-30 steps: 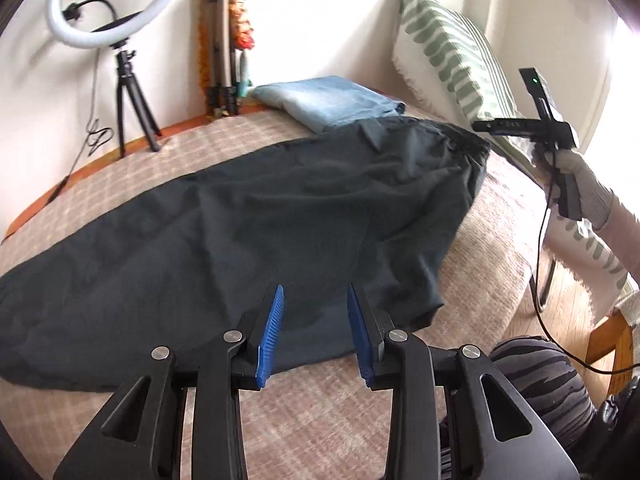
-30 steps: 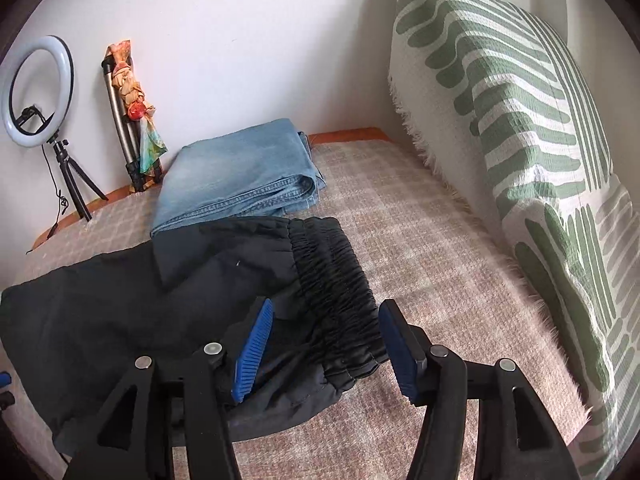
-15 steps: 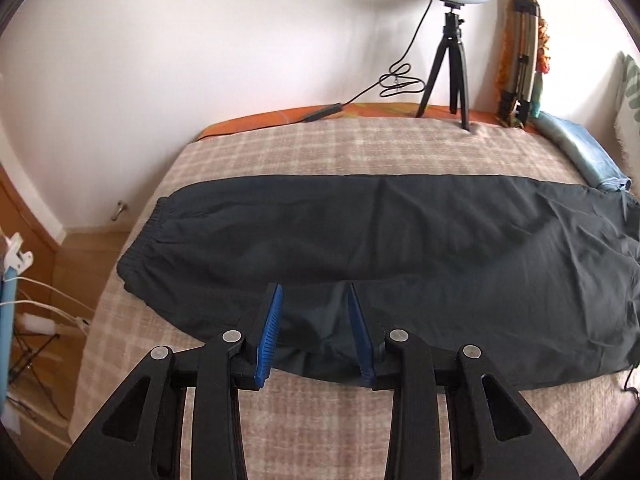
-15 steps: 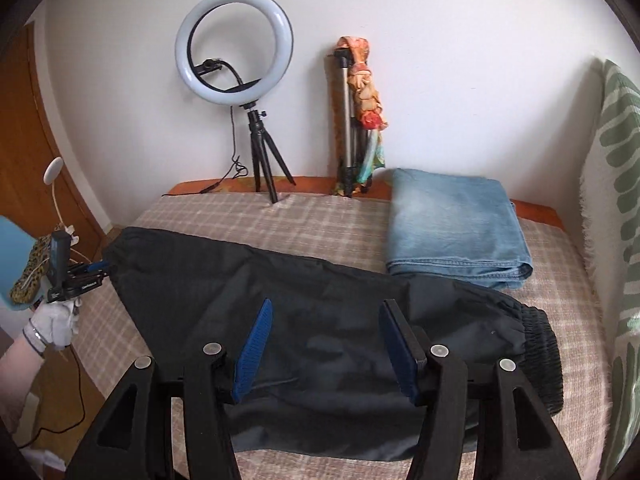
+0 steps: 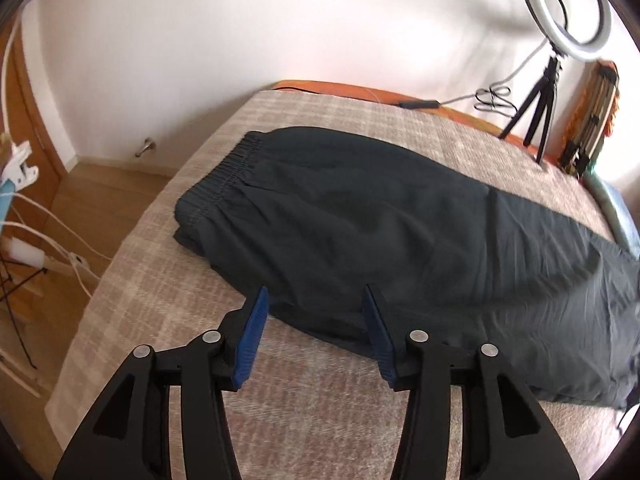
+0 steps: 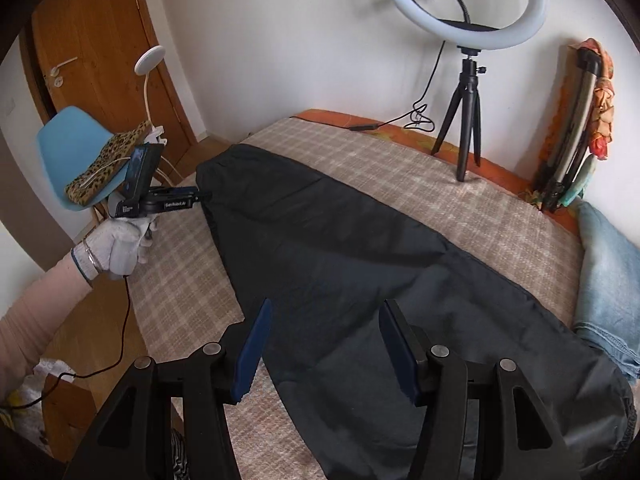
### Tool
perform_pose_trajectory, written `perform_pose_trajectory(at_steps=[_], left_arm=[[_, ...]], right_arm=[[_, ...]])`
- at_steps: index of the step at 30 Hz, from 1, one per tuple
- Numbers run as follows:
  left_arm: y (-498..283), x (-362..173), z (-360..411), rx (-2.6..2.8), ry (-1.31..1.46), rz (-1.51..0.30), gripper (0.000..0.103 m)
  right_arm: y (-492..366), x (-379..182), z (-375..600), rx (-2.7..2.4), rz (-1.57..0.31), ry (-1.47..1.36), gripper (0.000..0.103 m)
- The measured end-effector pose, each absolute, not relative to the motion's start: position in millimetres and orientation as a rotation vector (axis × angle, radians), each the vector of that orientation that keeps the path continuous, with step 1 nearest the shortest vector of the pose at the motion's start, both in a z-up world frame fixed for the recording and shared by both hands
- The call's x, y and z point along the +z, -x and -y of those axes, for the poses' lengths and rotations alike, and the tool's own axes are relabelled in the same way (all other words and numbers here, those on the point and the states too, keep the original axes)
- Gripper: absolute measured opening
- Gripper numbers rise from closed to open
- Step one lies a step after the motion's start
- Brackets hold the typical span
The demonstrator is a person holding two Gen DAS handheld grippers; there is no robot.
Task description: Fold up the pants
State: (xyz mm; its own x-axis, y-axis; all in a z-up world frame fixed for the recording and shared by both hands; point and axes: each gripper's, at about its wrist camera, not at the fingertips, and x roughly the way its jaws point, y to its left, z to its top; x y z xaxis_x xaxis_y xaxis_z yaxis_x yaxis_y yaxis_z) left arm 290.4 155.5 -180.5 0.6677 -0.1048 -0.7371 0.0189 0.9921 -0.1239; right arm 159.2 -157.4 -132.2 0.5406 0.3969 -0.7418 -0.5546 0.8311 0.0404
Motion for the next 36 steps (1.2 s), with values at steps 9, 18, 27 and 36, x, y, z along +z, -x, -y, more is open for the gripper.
perform_pose_trajectory(at_steps=[9, 18, 27, 36], left_arm=[[-320.5, -180.1, -231.8, -0.021, 0.511, -0.831, 0.069], [-345.0, -209.6, -244.4, 0.014, 0.636, -0.888, 0.069], [-349.5, -212.4, -230.6, 0.124, 0.554, -0.800, 0.033], [-344.7, -202.7, -227.3, 0.153, 0.542, -0.708, 0.014]], right_arm=[[-178.0, -218.6, 119.0, 0.598, -0.980, 0.221, 0.058], [-181.4, -233.1, 119.9, 0.576, -1.018, 0.232, 0.058], [-179.7, -233.3, 117.4, 0.559, -1.023, 0.251, 0.059], [-178.6, -234.7, 117.1, 0.554, -1.027, 0.252, 0.059]])
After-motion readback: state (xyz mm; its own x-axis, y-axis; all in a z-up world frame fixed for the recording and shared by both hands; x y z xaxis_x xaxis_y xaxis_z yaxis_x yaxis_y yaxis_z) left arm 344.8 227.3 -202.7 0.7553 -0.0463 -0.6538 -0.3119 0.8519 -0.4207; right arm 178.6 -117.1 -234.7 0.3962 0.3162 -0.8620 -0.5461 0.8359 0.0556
